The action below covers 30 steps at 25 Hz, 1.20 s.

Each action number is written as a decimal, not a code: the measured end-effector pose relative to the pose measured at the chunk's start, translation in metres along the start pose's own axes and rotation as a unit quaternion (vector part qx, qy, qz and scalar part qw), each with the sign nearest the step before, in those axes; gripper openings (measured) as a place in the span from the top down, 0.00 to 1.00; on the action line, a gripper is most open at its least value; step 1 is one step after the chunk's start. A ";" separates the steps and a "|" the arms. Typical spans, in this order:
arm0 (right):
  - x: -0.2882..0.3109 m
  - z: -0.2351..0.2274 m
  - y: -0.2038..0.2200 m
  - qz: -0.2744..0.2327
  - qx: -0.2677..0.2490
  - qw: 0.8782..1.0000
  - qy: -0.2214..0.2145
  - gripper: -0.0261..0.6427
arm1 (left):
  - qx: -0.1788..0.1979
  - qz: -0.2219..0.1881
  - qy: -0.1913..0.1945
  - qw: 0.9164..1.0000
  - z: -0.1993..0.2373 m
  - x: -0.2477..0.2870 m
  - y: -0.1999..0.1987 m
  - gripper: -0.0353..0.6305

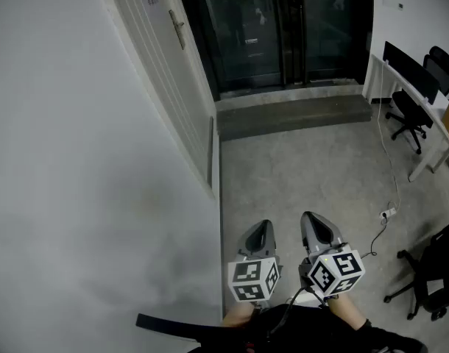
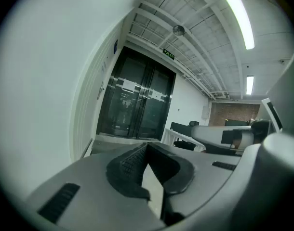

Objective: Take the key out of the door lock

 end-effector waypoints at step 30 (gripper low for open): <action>0.021 0.032 0.008 -0.016 -0.012 1.000 0.020 0.96 | -0.040 -0.015 -0.002 0.999 0.046 -0.009 -0.016 0.95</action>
Point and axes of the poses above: the fingertips, and each gripper's own axes: x forward along the fingers, z to its left, y out of its underside, the point moved 3 cm from there along -x, backward along the fingers, and after that the axes turned 10 degrees about -y, right-handed, at the moved point
